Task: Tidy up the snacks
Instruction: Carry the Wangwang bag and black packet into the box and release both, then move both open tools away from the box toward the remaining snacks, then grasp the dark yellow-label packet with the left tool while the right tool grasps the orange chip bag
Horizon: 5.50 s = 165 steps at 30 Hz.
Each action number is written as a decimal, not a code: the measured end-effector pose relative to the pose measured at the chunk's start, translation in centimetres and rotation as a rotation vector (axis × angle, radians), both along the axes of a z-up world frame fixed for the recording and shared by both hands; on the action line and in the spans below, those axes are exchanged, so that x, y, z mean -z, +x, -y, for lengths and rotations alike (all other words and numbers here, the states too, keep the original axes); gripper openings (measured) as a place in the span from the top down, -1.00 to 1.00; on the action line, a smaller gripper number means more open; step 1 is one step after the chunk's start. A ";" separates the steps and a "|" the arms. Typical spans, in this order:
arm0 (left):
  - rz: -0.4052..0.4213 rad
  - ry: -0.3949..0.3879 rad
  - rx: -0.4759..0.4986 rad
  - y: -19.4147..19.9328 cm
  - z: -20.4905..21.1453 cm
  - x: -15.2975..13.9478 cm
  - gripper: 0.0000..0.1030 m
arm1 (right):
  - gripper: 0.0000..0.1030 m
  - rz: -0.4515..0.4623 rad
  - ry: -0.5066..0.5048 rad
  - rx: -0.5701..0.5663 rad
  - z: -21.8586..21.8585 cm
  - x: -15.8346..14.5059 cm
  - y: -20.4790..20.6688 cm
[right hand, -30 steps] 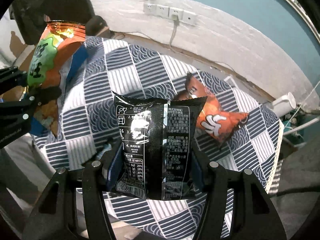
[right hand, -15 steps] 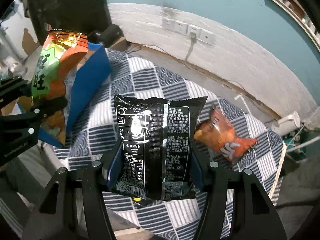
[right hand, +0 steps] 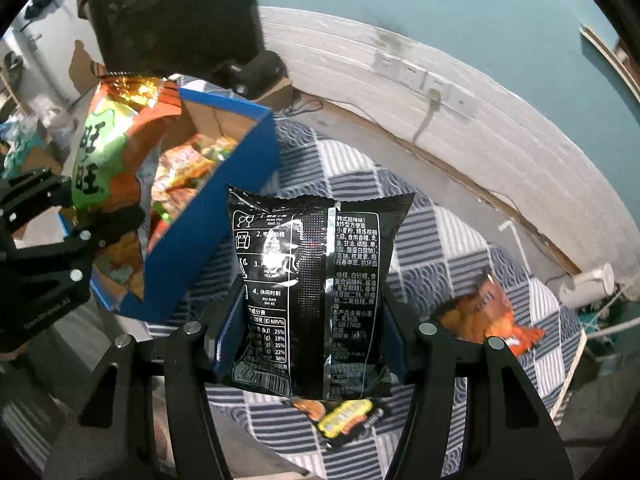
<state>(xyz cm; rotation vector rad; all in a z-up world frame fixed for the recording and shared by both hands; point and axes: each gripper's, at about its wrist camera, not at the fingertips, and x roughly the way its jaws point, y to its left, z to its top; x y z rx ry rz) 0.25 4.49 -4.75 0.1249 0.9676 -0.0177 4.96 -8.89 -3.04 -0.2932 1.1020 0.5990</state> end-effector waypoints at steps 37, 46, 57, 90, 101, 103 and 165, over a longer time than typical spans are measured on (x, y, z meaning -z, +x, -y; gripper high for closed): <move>-0.094 0.025 -0.289 -0.5 -14.3 4.0 0.09 | -0.35 -0.107 0.050 -0.188 -18.4 2.4 2.1; -0.056 0.053 -0.265 -0.7 -12.9 2.8 -0.16 | -0.37 -0.071 0.034 -0.153 -16.3 1.5 2.3; -0.032 0.069 -0.149 -0.8 -7.7 1.6 -0.27 | -0.37 -0.052 -0.007 -0.089 -10.6 1.6 2.1; -0.129 0.207 0.238 -2.4 11.1 6.3 -0.32 | -0.37 -0.136 -0.125 0.150 9.7 7.4 -0.5; -0.199 0.242 0.313 -2.8 16.0 9.2 -0.34 | -0.37 -0.238 -0.167 0.214 14.3 12.7 -0.5; -0.212 0.250 0.321 -2.9 16.7 9.8 -0.34 | -0.37 -0.251 -0.182 0.206 14.5 13.8 -0.5; -0.328 0.187 0.187 4.0 20.4 13.4 -0.49 | -0.52 -0.166 -0.250 0.048 17.9 9.9 1.1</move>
